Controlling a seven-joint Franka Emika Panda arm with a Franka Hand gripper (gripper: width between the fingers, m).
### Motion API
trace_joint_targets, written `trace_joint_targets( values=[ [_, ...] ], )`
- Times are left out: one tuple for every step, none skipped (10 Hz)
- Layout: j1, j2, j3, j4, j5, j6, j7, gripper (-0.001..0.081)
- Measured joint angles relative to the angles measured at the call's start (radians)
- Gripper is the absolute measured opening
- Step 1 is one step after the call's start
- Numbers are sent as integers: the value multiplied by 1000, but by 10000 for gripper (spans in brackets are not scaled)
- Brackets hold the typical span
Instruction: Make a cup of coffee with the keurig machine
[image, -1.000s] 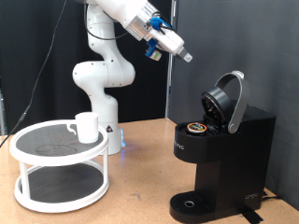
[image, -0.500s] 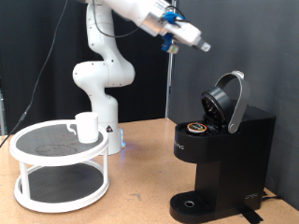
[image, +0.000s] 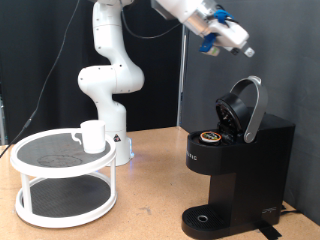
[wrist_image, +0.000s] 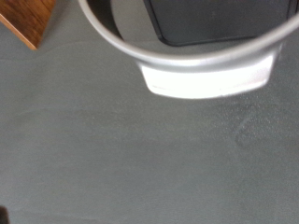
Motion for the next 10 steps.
trace_joint_targets(
  values=[
    [5,12,29,10,-4,21,19,735],
    [8,26,58,20,-10,42,33,735],
    [11,39,87,29,-20,65,50,735],
    [13,56,116,38,-30,93,71,735],
    [16,73,145,49,-43,118,97,735],
    [20,92,171,62,-53,144,120,735],
    [23,114,198,75,-66,175,142,735],
    [26,136,222,91,-86,192,165,735],
    [28,155,241,106,-93,208,180,735],
    [28,164,250,112,-94,212,180,735]
  ],
)
